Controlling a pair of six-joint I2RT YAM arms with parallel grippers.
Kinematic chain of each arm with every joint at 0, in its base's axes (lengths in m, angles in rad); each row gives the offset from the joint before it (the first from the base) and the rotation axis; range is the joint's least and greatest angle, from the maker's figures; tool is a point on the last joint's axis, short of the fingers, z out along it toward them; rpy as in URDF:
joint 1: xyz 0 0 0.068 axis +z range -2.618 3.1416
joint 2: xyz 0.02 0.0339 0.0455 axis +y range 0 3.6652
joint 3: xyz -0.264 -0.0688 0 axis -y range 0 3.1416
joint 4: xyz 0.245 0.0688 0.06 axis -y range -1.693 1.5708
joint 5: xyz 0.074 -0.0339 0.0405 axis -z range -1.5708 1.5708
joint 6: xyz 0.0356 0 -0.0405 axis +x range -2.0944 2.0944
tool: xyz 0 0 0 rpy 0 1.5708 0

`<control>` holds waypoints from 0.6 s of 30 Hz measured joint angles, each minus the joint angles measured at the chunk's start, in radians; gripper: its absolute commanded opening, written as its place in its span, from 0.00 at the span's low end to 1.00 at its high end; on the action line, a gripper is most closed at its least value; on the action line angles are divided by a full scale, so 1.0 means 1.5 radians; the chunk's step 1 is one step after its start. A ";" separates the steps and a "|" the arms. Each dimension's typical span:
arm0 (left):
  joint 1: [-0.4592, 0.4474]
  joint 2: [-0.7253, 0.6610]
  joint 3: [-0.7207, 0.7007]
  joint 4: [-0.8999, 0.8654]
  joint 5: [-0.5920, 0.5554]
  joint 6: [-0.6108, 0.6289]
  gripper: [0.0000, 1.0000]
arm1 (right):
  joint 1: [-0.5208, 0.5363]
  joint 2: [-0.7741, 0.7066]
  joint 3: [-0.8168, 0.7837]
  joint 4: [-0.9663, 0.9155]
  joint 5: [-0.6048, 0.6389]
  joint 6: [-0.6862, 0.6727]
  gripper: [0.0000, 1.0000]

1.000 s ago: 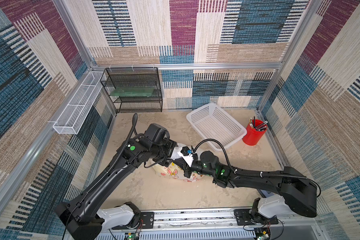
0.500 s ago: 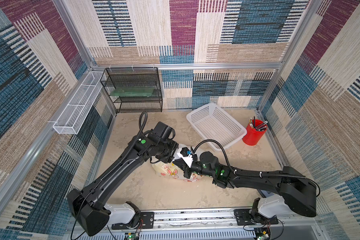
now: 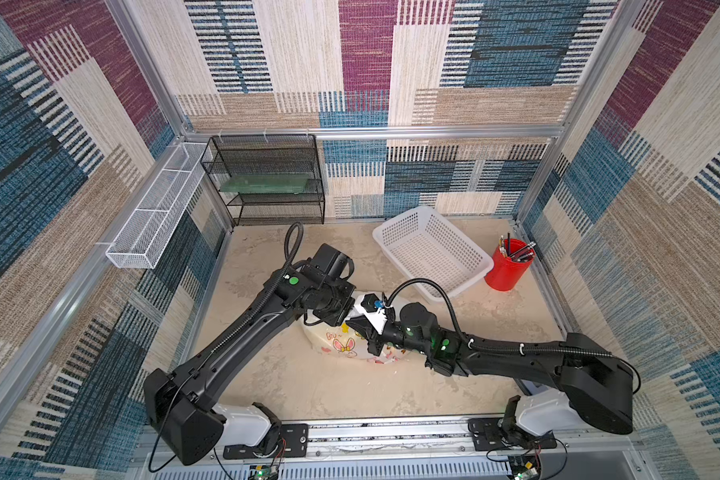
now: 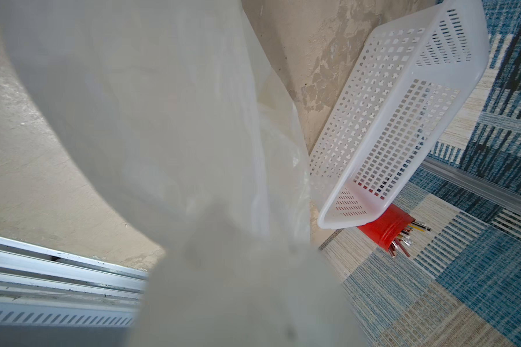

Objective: Place the banana into a plastic bag & tie a knot
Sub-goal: Cross the plastic bag at the center of the board.

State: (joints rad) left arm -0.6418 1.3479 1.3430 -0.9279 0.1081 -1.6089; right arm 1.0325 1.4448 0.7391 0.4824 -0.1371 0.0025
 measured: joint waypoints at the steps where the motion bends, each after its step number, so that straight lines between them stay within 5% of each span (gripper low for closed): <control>1: 0.000 -0.005 -0.005 0.006 -0.001 0.000 0.00 | 0.000 -0.002 0.000 0.000 0.001 0.000 0.10; 4: 0.000 -0.032 -0.039 0.051 -0.004 0.002 0.00 | 0.000 -0.014 0.000 -0.007 0.006 0.018 0.48; 6: 0.000 -0.056 -0.074 0.093 -0.010 0.002 0.00 | -0.004 -0.032 -0.001 -0.017 0.004 0.033 0.64; 13: 0.000 -0.126 -0.171 0.200 -0.036 -0.005 0.00 | -0.020 -0.142 -0.027 -0.065 0.029 0.125 0.85; 18: 0.000 -0.158 -0.229 0.288 -0.052 -0.009 0.00 | -0.076 -0.207 -0.009 -0.153 0.052 0.253 0.82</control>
State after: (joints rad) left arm -0.6422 1.1114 0.9993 -0.4953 0.0307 -1.6230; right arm 0.9192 1.1339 0.7254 0.2527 -0.0589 0.3813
